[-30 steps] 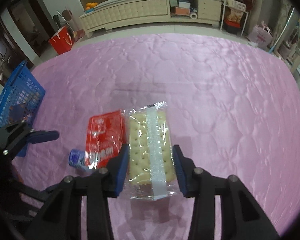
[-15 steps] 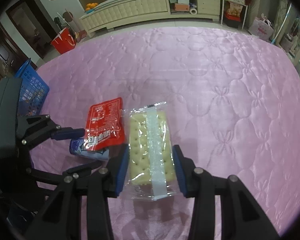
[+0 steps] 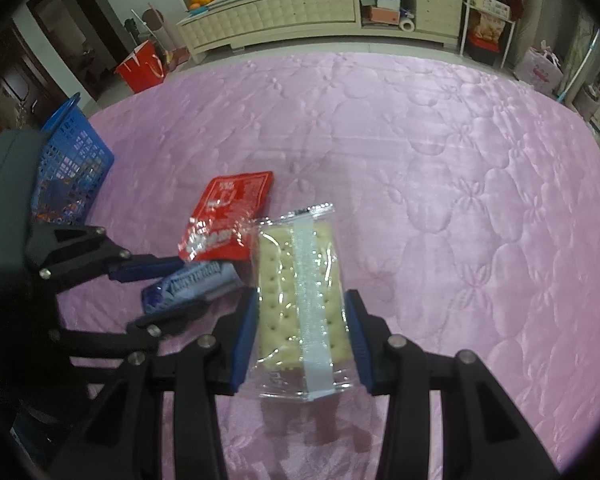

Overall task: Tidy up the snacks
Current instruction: 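Grasp the blue Doublemint gum roll with left tool while right tool holds the cracker pack, then carry the cracker pack and gum roll over the blue basket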

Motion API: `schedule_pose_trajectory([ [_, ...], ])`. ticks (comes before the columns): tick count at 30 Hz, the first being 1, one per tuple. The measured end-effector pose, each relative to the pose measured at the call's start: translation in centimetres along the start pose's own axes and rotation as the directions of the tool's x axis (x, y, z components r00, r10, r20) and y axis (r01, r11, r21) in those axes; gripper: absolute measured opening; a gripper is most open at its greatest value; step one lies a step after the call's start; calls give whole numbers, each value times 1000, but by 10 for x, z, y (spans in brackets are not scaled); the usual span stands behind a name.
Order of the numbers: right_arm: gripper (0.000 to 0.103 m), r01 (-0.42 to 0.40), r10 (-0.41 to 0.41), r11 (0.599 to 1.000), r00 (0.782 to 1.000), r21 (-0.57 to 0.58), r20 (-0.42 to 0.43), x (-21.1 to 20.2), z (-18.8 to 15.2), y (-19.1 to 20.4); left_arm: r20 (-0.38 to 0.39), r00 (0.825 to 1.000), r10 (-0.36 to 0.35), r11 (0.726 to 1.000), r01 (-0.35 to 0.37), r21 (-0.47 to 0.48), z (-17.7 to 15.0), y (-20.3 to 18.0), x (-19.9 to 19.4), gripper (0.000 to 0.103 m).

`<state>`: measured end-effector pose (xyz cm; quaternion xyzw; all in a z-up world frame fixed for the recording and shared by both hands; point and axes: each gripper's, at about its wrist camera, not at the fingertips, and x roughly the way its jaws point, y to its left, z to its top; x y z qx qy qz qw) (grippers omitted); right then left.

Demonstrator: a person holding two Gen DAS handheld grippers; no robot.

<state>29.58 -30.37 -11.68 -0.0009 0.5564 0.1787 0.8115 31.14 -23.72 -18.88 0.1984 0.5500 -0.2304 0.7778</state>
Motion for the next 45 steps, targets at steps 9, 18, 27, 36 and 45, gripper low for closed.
schedule_pose_trajectory([
  [9, 48, -22, 23, 999, 999, -30, 31, -17, 7, 34, 57, 998, 30, 996, -25, -84, -23, 21, -44, 30],
  [18, 48, -50, 56, 997, 995, -61, 87, -70, 10, 91, 170, 983, 72, 987, -45, -154, -59, 47, -120, 30],
  [27, 48, -57, 71, 992, 989, -111, 126, -105, 10, 142, 279, 953, 121, 968, -51, -246, -104, 88, -196, 30],
  [36, 48, -100, 127, 981, 979, -168, 161, -116, 25, 215, 319, 931, 177, 941, -65, -332, -154, 140, -250, 30],
  [45, 48, -122, 151, 968, 981, -221, 119, -83, 44, 271, 290, 931, 221, 908, -88, -409, -192, 183, -254, 30],
])
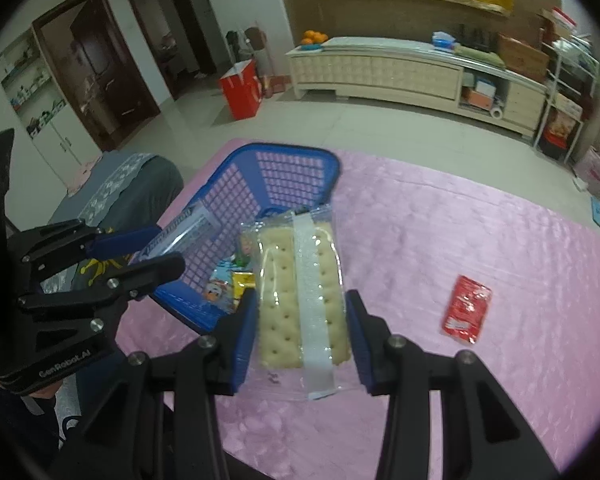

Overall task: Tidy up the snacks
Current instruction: 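Carry the cracker pack and gum roll over the blue basket, then open the right tool to drop the cracker pack into the basket, then lower the gum roll into the basket and open the left tool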

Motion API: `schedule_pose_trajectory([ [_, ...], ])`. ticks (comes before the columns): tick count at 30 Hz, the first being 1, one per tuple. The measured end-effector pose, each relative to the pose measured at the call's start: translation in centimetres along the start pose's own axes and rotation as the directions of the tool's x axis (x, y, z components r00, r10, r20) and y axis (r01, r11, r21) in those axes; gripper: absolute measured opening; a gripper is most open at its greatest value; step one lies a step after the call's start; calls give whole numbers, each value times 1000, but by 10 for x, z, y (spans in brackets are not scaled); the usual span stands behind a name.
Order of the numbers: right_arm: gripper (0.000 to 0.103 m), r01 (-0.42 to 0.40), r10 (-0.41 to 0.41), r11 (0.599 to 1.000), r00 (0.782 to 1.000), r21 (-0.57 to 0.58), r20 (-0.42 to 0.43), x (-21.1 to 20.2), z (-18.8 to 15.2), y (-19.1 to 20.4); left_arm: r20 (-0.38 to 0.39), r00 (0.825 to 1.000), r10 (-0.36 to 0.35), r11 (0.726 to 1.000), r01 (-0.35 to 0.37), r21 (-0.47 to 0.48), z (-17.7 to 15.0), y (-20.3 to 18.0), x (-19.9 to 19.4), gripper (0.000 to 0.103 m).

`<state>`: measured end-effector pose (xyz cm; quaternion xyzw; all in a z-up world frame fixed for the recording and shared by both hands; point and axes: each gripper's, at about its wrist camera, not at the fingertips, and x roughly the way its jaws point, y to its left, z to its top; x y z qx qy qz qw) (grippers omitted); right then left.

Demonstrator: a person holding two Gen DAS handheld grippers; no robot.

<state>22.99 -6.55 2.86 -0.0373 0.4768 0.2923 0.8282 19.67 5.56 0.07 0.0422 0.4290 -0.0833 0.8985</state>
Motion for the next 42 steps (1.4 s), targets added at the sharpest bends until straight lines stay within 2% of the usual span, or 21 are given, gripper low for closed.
schedule_pose_trajectory([
  [13, 48, -41, 35, 996, 996, -74, -87, 55, 19, 48, -20, 999, 32, 996, -34, -78, -29, 62, 9, 30],
  [18, 48, -57, 43, 993, 991, -103, -130, 78, 18, 62, -13, 998, 55, 993, -56, -101, -42, 83, 7, 30],
  [23, 48, -80, 54, 989, 978, -124, -201, 119, 19, 80, -21, 997, 68, 990, -70, -121, -51, 101, 12, 30],
  [27, 48, -112, 84, 986, 973, -125, -214, 131, 21, 84, -30, 998, 56, 985, -61, -164, -56, 117, 15, 30],
  [29, 51, -143, 115, 984, 968, -111, -224, 133, 22, 82, -36, 997, 62, 983, -67, -173, -56, 120, 17, 30],
  [30, 57, -149, 123, 984, 966, -101, -227, 134, 23, 81, -39, 997, 60, 981, -67, -180, -57, 122, 17, 30],
  [31, 71, -149, 125, 984, 966, -93, -228, 134, 23, 80, -41, 997, 60, 980, -67, -185, -57, 123, 18, 30],
  [33, 84, -144, 122, 985, 968, -90, -218, 130, 25, 79, -40, 997, 61, 980, -67, -186, -58, 123, 17, 30],
  [39, 85, -68, 51, 992, 986, -104, -160, 105, 31, 67, -32, 998, 51, 984, -55, -169, -52, 111, 16, 30],
  [42, 85, -4, -10, 993, 993, -122, -120, 90, 29, 61, -22, 999, 43, 988, -46, -151, -46, 102, 15, 30],
])
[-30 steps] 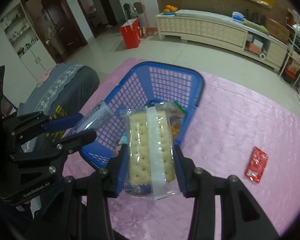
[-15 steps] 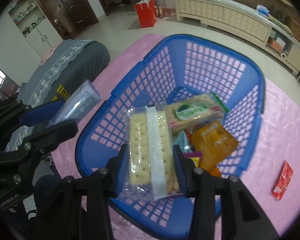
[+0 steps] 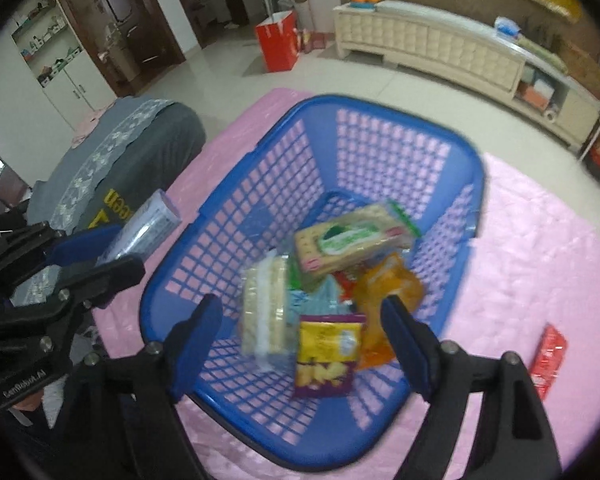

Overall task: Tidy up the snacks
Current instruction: 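Lower the gum roll into the basket and open the left tool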

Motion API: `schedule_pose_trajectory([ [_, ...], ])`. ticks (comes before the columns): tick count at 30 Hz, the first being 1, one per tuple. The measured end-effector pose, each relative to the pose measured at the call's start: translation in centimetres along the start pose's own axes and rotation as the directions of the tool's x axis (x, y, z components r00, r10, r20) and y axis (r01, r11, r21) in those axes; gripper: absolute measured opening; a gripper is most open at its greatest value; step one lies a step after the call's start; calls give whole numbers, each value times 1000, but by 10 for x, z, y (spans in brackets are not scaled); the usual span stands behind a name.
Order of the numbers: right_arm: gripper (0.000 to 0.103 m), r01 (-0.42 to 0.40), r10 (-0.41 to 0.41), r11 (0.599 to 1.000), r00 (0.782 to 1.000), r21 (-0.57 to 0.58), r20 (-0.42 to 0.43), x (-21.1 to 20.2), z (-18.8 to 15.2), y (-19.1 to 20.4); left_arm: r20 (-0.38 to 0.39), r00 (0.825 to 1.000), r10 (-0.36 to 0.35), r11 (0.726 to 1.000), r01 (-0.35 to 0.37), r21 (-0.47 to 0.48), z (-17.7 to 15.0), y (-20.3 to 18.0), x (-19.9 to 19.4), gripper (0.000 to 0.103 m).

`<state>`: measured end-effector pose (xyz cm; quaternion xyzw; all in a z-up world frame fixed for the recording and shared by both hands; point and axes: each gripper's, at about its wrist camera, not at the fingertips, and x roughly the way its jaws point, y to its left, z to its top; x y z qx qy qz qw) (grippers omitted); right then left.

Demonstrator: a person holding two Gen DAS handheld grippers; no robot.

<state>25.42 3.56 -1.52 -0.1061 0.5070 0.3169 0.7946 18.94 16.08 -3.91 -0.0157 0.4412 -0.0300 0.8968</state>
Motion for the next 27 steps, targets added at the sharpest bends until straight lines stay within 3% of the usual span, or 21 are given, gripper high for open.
schedule_pose_trajectory([
  [12, 85, 128, -131, 989, 991, 77, 39, -27, -15, -42, -13, 999, -52, 996, 53, 73, 19, -44, 25, 30],
  [27, 85, 155, -156, 978, 988, 142, -2, -11, -31, -84, -121, 990, -75, 989, 90, 119, 33, -72, 95, 31],
])
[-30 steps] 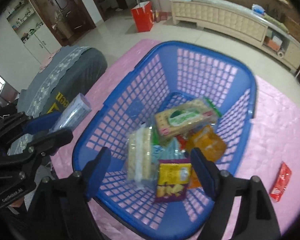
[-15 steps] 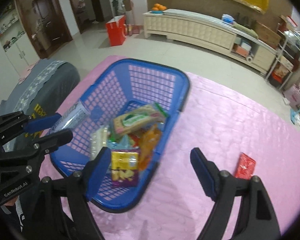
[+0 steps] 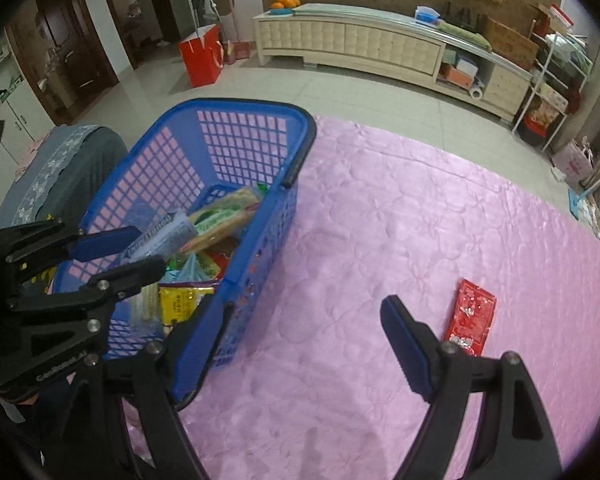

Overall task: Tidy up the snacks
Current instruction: 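Lower the gum roll into the basket and open the left tool, then move the right tool over the red packet on the bed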

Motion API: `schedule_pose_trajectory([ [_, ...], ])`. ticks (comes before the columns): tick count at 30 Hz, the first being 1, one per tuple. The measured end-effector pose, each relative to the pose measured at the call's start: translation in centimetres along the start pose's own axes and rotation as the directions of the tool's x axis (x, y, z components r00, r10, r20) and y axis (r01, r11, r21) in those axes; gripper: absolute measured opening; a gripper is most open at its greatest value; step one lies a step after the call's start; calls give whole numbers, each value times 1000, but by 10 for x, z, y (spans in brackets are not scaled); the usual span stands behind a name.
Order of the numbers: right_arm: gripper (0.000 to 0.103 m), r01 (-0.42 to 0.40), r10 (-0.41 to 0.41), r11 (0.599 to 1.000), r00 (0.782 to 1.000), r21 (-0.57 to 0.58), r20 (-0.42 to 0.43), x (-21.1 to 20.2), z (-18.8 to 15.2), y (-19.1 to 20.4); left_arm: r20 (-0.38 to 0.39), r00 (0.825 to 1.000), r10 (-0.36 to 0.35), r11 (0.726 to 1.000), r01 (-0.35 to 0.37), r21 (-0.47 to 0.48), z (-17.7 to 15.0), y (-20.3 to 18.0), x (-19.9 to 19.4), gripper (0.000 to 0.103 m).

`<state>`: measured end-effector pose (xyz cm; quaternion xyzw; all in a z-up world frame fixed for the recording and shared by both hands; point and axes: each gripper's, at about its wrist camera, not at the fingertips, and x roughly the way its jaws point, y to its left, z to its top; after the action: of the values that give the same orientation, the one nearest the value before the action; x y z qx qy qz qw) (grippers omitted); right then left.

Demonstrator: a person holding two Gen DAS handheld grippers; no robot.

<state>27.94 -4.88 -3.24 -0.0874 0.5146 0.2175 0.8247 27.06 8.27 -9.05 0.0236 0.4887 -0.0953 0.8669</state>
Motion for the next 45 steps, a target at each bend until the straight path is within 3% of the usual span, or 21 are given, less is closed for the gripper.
schedule_pose_trajectory([
  [2, 85, -3, 3, 1000, 1000, 6, -6, 3, 1, -2, -6, 1000, -6, 1000, 6, -10, 2, 3, 4, 32],
  [4, 85, -6, 6, 1000, 1000, 9, -7, 5, -1, -4, -5, 1000, -2, 1000, 2, -26, 4, 6, 6, 42],
  [8, 85, -11, 11, 1000, 1000, 16, -4, 3, -2, -6, -5, 1000, 10, 999, -10, -31, 4, 10, 2, 48],
  [9, 85, -13, 13, 1000, 1000, 19, -2, 1, -2, -5, -6, 1000, 18, 999, -18, -29, 3, 9, 0, 54],
  [12, 85, -26, 26, 999, 1000, 32, 5, -6, -3, -5, 12, 1000, 25, 1000, -25, -7, -1, 4, -12, 56],
  [16, 85, -27, 27, 999, 999, 30, 20, -18, -6, -4, 44, 998, 42, 999, -43, 27, -7, -8, -31, 65],
  [27, 85, -17, 13, 999, 996, 46, 85, -69, -27, -14, 131, 989, 75, 996, -81, 47, -9, -43, -79, 66],
  [30, 85, -11, 5, 998, 995, 55, 104, -80, -34, -21, 136, 990, 41, 999, -45, 29, -7, -53, -87, 66],
  [40, 85, 18, -34, 993, 990, 119, 134, -106, -49, -65, 146, 989, -7, 999, 1, 40, 11, -100, -88, 66],
  [45, 85, 43, -64, 987, 990, 158, 128, -109, -53, -97, 132, 991, 8, 997, -18, 71, 20, -128, -74, 66],
])
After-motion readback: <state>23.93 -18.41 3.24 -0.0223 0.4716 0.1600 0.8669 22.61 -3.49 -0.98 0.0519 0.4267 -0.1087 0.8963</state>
